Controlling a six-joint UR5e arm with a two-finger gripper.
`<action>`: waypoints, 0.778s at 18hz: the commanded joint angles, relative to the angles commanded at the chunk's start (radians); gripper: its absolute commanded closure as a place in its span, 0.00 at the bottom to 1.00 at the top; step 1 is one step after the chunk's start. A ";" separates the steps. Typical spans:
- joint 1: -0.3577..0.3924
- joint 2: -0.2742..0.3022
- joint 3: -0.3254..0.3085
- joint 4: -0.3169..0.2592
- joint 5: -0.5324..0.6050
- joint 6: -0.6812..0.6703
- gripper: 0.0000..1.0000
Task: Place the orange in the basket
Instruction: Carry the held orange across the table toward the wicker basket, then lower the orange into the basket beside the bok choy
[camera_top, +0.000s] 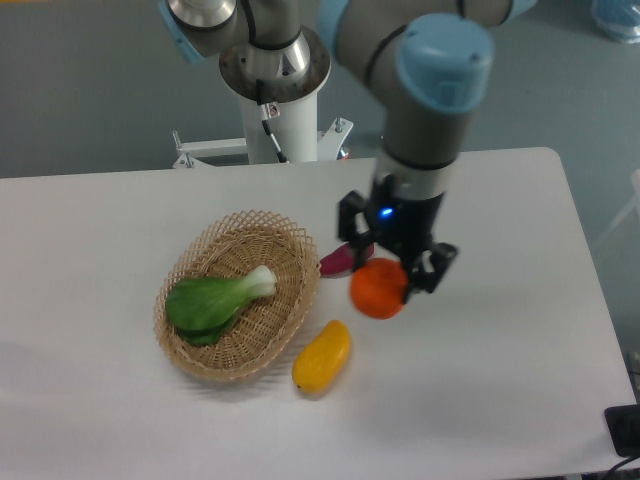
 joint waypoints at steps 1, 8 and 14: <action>-0.041 0.005 -0.032 0.006 0.024 -0.023 0.33; -0.193 0.029 -0.238 0.099 0.150 -0.020 0.33; -0.229 -0.015 -0.282 0.186 0.201 -0.008 0.33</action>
